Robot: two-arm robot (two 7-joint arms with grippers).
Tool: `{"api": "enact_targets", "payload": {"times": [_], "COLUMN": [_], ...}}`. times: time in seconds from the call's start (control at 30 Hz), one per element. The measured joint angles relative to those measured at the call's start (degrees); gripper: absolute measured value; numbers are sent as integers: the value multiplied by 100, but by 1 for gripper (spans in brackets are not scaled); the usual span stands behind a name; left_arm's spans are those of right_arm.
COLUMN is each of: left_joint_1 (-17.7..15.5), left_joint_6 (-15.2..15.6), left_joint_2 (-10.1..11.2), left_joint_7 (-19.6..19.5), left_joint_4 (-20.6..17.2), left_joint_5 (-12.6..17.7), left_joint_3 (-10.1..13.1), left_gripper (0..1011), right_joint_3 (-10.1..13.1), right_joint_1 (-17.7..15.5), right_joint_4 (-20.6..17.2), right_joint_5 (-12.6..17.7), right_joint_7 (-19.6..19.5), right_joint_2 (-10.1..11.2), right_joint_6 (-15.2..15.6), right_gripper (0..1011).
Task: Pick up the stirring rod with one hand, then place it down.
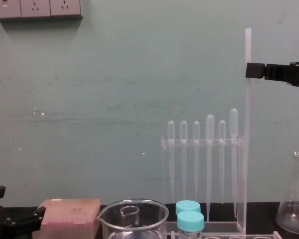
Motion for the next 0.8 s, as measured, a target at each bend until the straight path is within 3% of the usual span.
{"api": "enact_targets", "payload": {"times": [0.8], "left_joint_1": [0], "left_joint_6": [0], "left_joint_2": [0], "left_joint_7": [0], "left_joint_4": [0], "left_joint_5": [0], "left_joint_3": [0], "left_gripper": [1000], "right_joint_3": [-42], "right_joint_1": [-26], "right_joint_4": [12], "right_joint_5": [44], "right_joint_7": [-52], "right_joint_2": [-9], "right_joint_6": [33], "right_gripper": [66]}}
